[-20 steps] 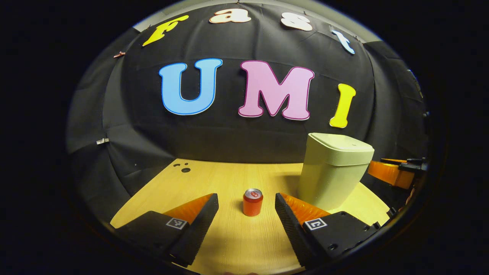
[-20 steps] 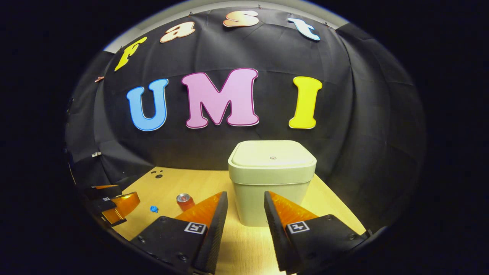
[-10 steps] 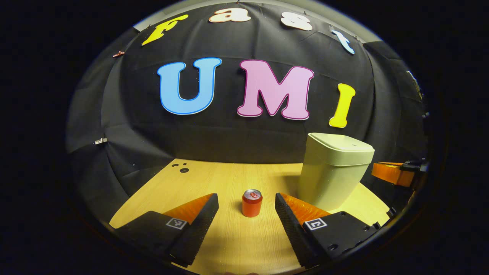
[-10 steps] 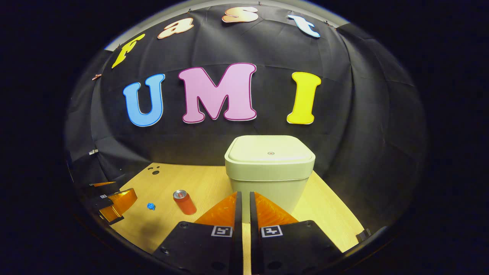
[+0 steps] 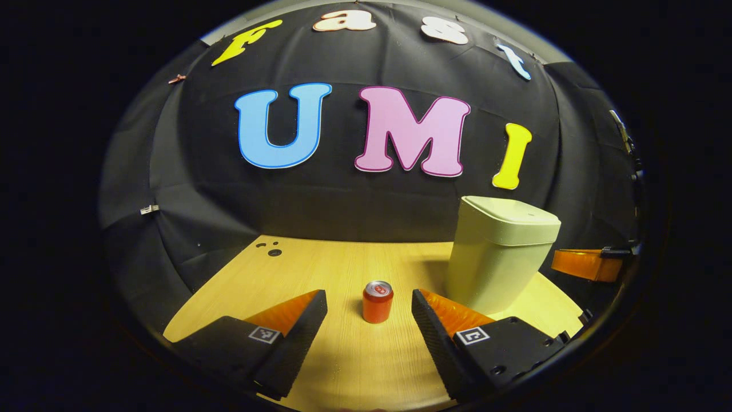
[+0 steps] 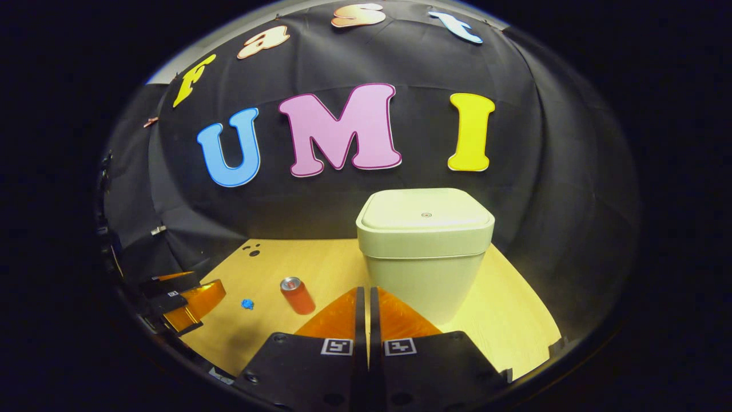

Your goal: Press the lid of the desktop garbage bin to open it, pick up the crumpled paper on the desktop and throw it into the bin, then pick up the pop can on the desktop and drop it into the bin, and finally close the garbage bin lid.

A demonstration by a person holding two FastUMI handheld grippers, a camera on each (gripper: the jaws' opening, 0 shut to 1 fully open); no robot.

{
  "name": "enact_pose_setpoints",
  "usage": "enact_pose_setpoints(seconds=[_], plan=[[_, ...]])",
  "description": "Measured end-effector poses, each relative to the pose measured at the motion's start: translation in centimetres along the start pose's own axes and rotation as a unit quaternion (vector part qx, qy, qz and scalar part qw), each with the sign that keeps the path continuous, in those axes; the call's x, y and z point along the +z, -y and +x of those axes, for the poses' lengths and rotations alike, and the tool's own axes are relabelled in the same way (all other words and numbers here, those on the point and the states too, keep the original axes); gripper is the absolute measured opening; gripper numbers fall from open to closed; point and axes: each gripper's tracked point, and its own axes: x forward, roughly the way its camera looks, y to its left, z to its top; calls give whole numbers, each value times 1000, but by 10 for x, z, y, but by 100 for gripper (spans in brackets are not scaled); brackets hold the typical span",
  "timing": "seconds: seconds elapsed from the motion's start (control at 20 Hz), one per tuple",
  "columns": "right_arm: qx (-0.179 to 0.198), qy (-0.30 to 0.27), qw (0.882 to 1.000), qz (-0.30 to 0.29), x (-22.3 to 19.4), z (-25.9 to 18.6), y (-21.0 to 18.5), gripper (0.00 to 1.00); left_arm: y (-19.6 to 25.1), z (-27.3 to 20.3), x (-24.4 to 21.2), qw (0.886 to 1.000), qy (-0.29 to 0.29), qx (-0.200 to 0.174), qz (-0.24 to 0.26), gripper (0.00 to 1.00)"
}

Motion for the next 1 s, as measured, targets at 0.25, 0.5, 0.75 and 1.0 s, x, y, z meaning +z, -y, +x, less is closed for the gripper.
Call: enact_pose_setpoints(seconds=[0.25, 0.5, 0.75, 1.0], plan=[[8, 13, 1000, -26, 14, 1, -5, 5, 4, 2, -3, 1000, -7, -6, 5, 95], [15, 44, 996, -81, 41, 11, -4, 5, 8, 3, -5, 1000, -8, -11, 10, 95], [-8, 67, 993, -93, 75, 30, 19, 5, 5, 2, -5, 1000, -7, -4, 11, 96], [-33, 71, 994, -72, 96, 56, 45, 5, 0, 3, -9, 1000, -14, 10, 5, 95]])
